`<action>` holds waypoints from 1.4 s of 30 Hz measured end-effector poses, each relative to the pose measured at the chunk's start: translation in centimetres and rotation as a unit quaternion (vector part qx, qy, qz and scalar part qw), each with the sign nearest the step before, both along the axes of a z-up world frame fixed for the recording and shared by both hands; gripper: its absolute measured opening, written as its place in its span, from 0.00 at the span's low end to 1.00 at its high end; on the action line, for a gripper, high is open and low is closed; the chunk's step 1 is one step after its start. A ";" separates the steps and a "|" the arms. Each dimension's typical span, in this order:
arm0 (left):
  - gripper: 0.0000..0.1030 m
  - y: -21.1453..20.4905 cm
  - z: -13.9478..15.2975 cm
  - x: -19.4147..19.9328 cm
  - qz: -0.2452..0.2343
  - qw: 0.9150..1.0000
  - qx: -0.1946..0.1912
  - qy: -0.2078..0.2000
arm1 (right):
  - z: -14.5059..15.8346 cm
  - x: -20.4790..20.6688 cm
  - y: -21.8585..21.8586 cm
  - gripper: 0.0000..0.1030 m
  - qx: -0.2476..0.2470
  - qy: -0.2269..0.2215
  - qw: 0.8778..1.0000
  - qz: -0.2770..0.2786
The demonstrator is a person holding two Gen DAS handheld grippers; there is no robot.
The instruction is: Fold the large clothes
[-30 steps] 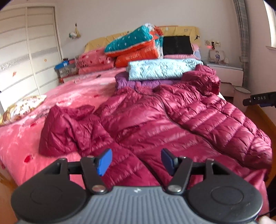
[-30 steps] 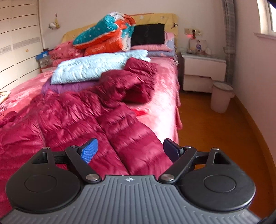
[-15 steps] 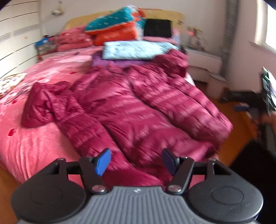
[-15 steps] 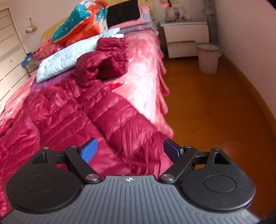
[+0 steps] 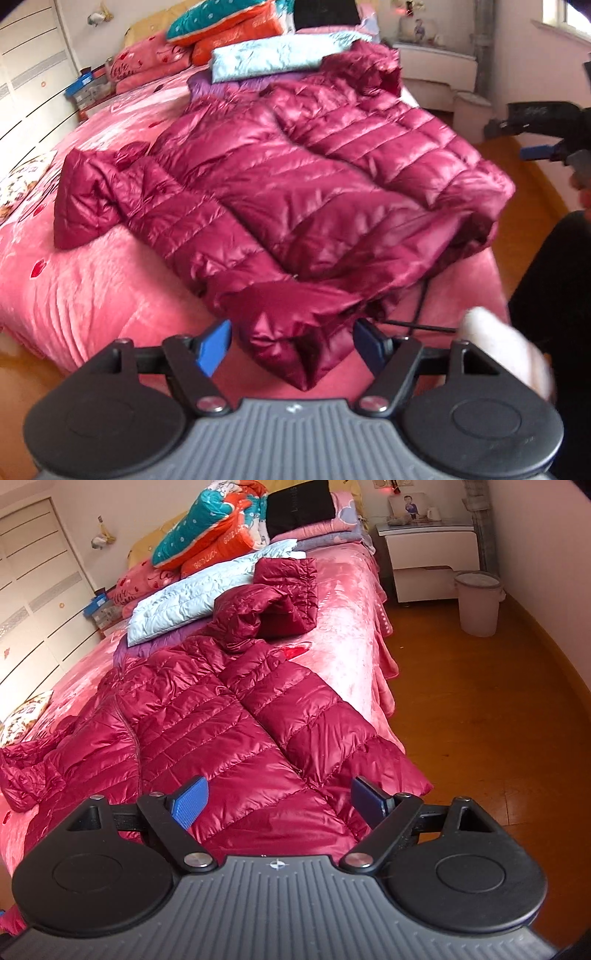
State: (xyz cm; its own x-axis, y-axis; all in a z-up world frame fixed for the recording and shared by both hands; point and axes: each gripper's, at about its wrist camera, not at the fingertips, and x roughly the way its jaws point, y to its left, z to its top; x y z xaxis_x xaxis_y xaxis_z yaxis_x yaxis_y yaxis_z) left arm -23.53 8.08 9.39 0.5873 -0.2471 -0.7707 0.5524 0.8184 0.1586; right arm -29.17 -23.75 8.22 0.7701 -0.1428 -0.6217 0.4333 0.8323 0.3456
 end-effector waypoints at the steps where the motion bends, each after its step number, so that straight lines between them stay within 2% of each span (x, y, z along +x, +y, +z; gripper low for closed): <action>1: 0.70 0.0 -0.3 0.3 0.004 1.000 0.004 -0.003 | -0.2 0.0 -0.1 1.00 0.002 0.001 1.000 -0.002; 4: 0.66 -0.3 -1.6 1.4 0.015 1.000 0.020 -0.006 | -0.5 0.1 -0.2 1.00 0.004 0.002 1.000 -0.009; 6: 0.48 -0.6 -2.1 2.1 0.022 0.999 0.029 -0.008 | -0.5 0.2 -0.1 1.00 0.001 0.000 1.000 -0.009; 7: 0.43 -0.7 -2.1 2.3 0.025 0.999 0.028 -0.010 | -0.5 0.1 -0.1 1.00 -0.001 -0.002 1.000 -0.007; 9: 0.22 -0.6 -2.0 2.7 0.029 0.999 0.020 -0.018 | -0.6 0.2 0.0 1.00 -0.008 -0.002 1.000 -0.006; 11: 0.10 -0.2 -1.4 3.0 0.035 0.999 0.012 -0.033 | -0.5 0.3 0.2 1.00 -0.018 -0.004 1.000 -0.006; 12: 0.07 0.2 -0.8 3.0 0.041 0.998 0.004 -0.046 | -0.5 0.3 0.1 1.00 -0.022 -0.005 1.000 -0.007; 16: 0.02 3.4 1.9 2.9 0.092 0.991 -0.042 -0.082 | -0.3 0.2 0.1 1.00 -0.038 -0.013 0.999 -0.015; 20: 0.01 7.6 4.4 2.8 0.145 0.982 -0.076 -0.090 | -0.3 0.4 -0.1 1.00 -0.045 -0.016 0.999 -0.018; 24: 0.01 10.2 4.8 3.2 0.190 0.975 -0.073 -0.091 | -0.7 1.3 -0.7 1.00 -0.054 -0.012 0.998 -0.032; 28: 0.01 11.3 4.3 3.3 0.212 0.971 -0.064 -0.090 | -1.6 2.3 -1.9 1.00 -0.018 0.005 0.999 -0.031; 32: 0.01 11.9 3.8 3.5 0.231 0.968 -0.059 -0.078 | -2.8 4.5 -2.0 1.00 -0.006 0.053 0.999 0.002; 38: 0.01 11.0 3.2 3.1 0.228 0.970 -0.043 -0.076 | -4.8 7.4 -2.7 1.00 0.039 0.117 0.992 0.041; 42: 0.01 11.4 3.4 3.0 0.227 0.970 -0.049 -0.077 | -5.3 8.2 -1.9 1.00 0.053 0.137 0.985 0.088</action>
State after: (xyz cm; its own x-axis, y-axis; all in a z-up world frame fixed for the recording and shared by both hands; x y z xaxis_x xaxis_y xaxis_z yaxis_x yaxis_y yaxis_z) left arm -20.58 19.51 12.82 0.7589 -0.0043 -0.6512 0.1083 0.9869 0.1198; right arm -21.01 -25.64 2.92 0.5789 0.0542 -0.8136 0.3752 0.8681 0.3249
